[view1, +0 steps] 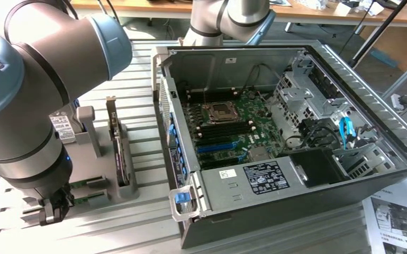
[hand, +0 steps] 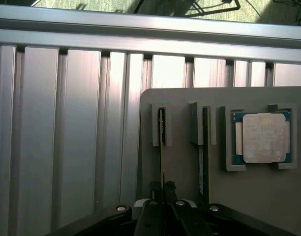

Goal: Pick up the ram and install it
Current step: 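Pick up the ram and move it above insertion slot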

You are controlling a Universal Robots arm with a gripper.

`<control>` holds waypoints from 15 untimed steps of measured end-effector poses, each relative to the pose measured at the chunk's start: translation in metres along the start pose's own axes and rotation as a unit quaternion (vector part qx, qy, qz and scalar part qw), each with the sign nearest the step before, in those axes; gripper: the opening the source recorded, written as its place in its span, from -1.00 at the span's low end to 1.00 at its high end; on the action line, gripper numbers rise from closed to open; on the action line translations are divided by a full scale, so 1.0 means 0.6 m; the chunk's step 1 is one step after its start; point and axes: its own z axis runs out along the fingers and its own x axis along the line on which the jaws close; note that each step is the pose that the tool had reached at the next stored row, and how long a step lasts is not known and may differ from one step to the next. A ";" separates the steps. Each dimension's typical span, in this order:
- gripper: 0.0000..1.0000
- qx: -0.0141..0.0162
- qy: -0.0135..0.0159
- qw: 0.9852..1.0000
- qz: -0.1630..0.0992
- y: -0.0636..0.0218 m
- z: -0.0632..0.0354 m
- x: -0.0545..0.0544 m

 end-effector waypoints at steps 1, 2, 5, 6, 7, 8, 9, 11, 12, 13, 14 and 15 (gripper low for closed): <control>-0.74 0.000 0.000 1.000 0.000 0.000 0.000 0.000; -0.74 0.000 0.001 1.000 0.000 0.000 -0.001 0.000; -0.74 0.000 0.001 1.000 0.000 0.000 -0.005 0.000; -0.74 0.000 0.001 1.000 0.000 0.000 -0.007 0.000; -0.74 0.000 0.001 1.000 0.000 0.000 -0.009 0.000; -0.74 0.000 0.002 1.000 0.000 0.000 -0.012 0.000; -0.74 0.000 0.002 1.000 0.000 0.000 -0.015 -0.001; -0.74 0.000 0.002 1.000 0.000 0.001 -0.021 -0.001; -0.74 0.000 0.002 1.000 0.000 0.001 -0.025 -0.001; -0.74 0.000 0.002 1.000 0.000 0.001 -0.028 -0.001; -0.74 0.000 0.002 1.000 0.000 0.001 -0.034 -0.001; -0.74 0.000 0.003 1.000 0.000 0.001 -0.039 -0.001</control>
